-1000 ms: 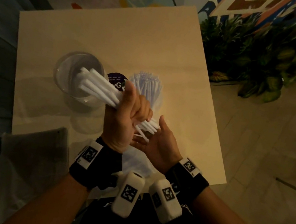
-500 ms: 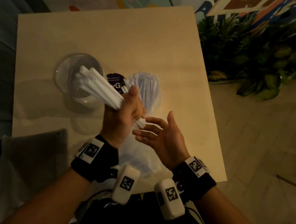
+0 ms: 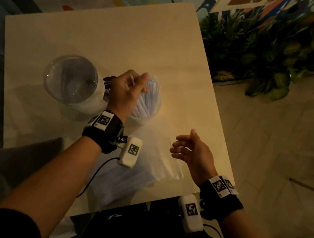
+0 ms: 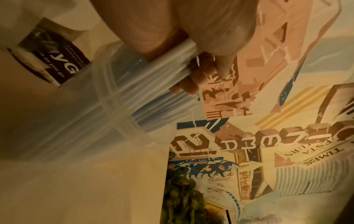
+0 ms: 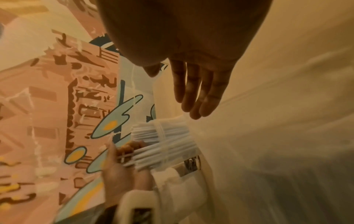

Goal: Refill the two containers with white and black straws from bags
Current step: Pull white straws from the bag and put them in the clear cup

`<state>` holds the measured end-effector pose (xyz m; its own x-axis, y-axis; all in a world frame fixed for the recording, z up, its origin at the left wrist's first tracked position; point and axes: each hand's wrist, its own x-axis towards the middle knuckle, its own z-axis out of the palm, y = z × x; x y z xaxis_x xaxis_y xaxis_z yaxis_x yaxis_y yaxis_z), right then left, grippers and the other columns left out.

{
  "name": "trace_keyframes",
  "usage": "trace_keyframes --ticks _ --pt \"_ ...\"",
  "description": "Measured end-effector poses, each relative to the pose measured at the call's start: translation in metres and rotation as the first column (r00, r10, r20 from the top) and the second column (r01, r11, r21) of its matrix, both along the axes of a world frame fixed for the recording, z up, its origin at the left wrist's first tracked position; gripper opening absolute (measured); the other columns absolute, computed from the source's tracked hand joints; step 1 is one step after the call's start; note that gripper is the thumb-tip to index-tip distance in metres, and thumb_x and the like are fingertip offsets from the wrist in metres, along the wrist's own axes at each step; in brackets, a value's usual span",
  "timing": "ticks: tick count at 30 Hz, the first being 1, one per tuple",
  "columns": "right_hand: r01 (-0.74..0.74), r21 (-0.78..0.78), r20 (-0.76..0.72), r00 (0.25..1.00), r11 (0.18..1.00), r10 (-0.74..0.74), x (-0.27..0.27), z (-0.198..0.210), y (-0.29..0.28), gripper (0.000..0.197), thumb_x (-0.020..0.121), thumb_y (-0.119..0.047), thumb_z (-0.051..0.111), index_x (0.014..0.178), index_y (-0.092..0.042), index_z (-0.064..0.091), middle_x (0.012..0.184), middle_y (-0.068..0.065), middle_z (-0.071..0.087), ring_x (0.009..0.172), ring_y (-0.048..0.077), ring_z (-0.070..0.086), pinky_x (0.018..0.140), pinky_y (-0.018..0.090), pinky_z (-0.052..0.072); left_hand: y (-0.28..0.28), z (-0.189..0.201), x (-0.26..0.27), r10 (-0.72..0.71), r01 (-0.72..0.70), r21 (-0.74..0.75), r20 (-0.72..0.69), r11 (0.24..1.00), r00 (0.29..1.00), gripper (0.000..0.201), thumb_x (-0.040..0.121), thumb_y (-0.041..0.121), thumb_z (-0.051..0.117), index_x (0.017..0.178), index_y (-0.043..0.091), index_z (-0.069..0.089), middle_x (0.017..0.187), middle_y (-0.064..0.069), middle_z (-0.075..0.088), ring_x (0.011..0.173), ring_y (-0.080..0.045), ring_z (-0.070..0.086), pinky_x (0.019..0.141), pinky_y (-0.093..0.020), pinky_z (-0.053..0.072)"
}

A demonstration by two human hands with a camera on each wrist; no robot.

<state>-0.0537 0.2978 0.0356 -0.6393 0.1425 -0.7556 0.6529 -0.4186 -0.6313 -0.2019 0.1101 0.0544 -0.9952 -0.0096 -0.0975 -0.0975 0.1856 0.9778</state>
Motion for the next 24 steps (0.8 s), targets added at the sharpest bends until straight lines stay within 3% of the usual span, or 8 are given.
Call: trace_keyframes --ticks 3,7,11,13,17,20,22,24 --pt "-0.068 0.173 -0.018 0.997 0.983 0.072 0.000 -0.011 0.002 0.037 0.104 -0.029 0.051 0.100 0.004 0.066 0.080 0.016 0.067 0.074 0.030 0.065 0.069 0.040 0.055 -0.005 0.017 -0.001 0.043 -0.038 0.072 -0.069 0.997 0.997 0.017 0.092 0.022 0.066 0.083 0.009 0.061 0.077 -0.003 0.070 0.075 -0.015 0.068 0.079 -0.033 0.054" --pt "-0.250 0.469 0.023 0.962 0.847 0.272 -0.003 -0.032 0.001 0.019 0.100 -0.016 0.055 0.095 -0.002 0.068 0.083 0.011 0.070 0.075 0.023 0.066 0.069 0.035 0.057 -0.029 0.047 0.007 0.170 -0.128 0.208 -0.201 0.970 0.965 0.012 0.092 0.014 0.065 0.094 0.004 0.058 0.091 -0.020 0.068 0.089 -0.027 0.070 0.086 -0.039 0.054" --pt "-0.413 0.545 0.062 0.888 0.730 0.456 -0.010 -0.054 -0.003 0.015 0.099 -0.015 0.057 0.097 -0.008 0.071 0.089 0.004 0.072 0.076 0.017 0.067 0.075 0.034 0.057 -0.061 0.053 0.046 0.300 -0.285 0.092 -0.263 0.954 0.917 0.005 0.094 0.006 0.058 0.095 0.000 0.059 0.082 -0.005 0.068 0.077 -0.010 0.066 0.077 -0.024 0.052" --pt "-0.528 0.576 0.109 0.807 0.625 0.581 -0.014 -0.065 -0.006 0.018 0.099 -0.017 0.056 0.100 -0.011 0.073 0.096 0.002 0.072 0.085 0.016 0.065 0.080 0.032 0.051 -0.075 0.029 0.074 0.269 -0.281 -0.037 -0.194 0.959 0.943 0.008 0.094 0.007 0.060 0.088 0.013 0.060 0.078 -0.002 0.065 0.071 -0.003 0.061 0.072 -0.020 0.050" --pt "-0.676 0.552 0.209 0.679 0.488 0.704 -0.021 -0.090 -0.019 0.014 0.089 -0.010 0.058 0.092 -0.008 0.072 0.096 0.007 0.073 0.094 0.026 0.067 0.081 0.036 0.053 -0.104 -0.056 0.119 0.085 0.012 -0.434 0.203 0.901 0.976 0.012 0.085 0.016 0.073 0.087 0.022 0.063 0.086 0.001 0.067 0.082 -0.014 0.064 0.077 -0.036 0.052" --pt "-0.741 0.529 0.289 0.616 0.414 0.733 -0.026 -0.100 -0.031 0.020 0.087 -0.008 0.056 0.099 -0.010 0.071 0.100 0.010 0.073 0.096 0.029 0.066 0.085 0.042 0.055 -0.113 -0.108 0.133 -0.125 0.430 -0.590 0.486 0.683 0.865 0.047 0.075 0.036 0.081 0.115 0.018 0.062 0.118 -0.004 0.060 0.111 -0.029 0.056 0.094 -0.040 0.045" --pt "-0.727 0.560 0.275 0.615 0.397 0.739 -0.028 -0.106 -0.038 0.018 0.092 -0.013 0.055 0.102 -0.014 0.069 0.102 0.007 0.072 0.096 0.029 0.065 0.083 0.040 0.053 -0.111 -0.125 0.133 -0.183 0.572 -0.649 0.566 0.502 0.804 0.062 0.076 0.053 0.074 0.126 0.022 0.057 0.128 -0.002 0.053 0.118 -0.029 0.049 0.097 -0.040 0.040" --pt "-0.716 0.559 0.255 0.629 0.419 0.735 -0.031 -0.105 -0.043 0.018 0.095 -0.016 0.057 0.109 -0.018 0.068 0.108 0.002 0.070 0.099 0.026 0.064 0.080 0.034 0.046 -0.105 -0.131 0.129 -0.192 0.582 -0.647 0.571 0.493 0.798 0.057 0.081 0.052 0.068 0.126 0.019 0.056 0.128 -0.005 0.053 0.117 -0.032 0.047 0.096 -0.041 0.040"
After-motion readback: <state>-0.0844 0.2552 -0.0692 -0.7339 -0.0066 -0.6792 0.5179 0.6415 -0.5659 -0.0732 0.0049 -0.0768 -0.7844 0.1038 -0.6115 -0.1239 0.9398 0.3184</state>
